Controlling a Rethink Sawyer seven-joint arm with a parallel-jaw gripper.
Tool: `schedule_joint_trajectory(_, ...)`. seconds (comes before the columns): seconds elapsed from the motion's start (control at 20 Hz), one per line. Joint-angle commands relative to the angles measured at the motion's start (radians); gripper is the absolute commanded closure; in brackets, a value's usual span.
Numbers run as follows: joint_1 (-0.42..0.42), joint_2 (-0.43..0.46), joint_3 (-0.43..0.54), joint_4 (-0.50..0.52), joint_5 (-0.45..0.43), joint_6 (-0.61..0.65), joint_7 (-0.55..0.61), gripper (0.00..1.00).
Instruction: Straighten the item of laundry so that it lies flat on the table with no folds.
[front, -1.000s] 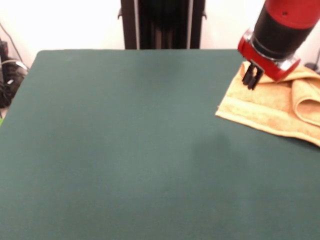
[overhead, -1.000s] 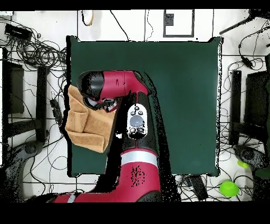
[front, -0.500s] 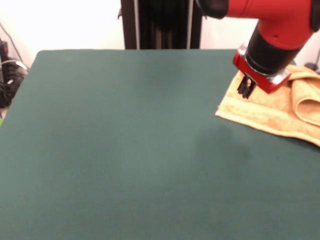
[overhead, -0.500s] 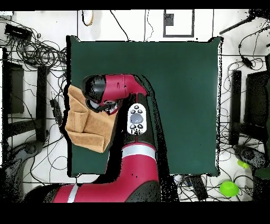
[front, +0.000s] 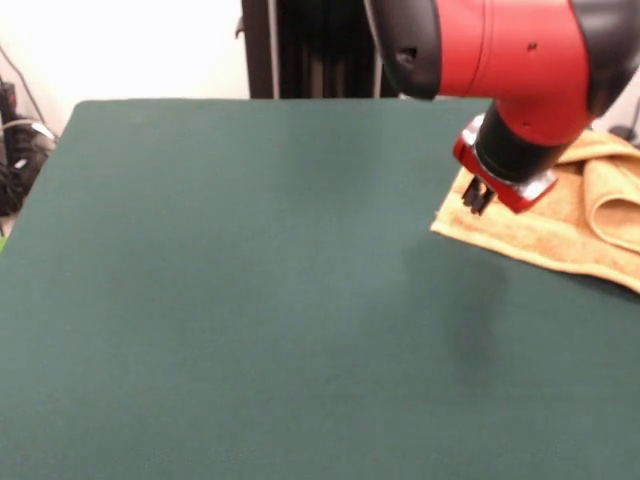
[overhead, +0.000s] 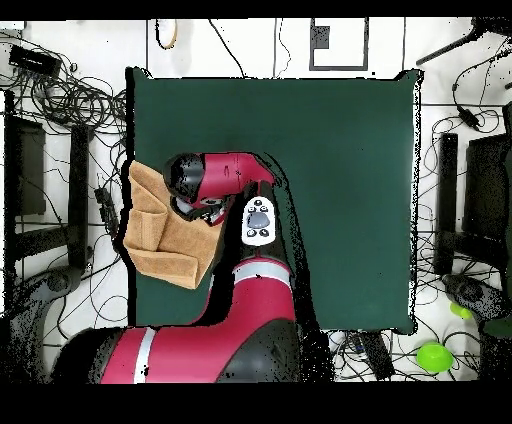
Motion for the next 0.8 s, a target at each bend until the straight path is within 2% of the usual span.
schedule_joint_trajectory(0.05, 0.013, 0.047, 0.083, 0.080, -0.025, -0.093, -0.029, 1.00)
schedule_joint_trajectory(0.4, 0.002, 0.079, 0.093, 0.057, -0.007, -0.077, -0.036, 1.00)
schedule_joint_trajectory(0.8, 0.008, 0.064, 0.100, 0.073, 0.013, -0.058, -0.016, 1.00)
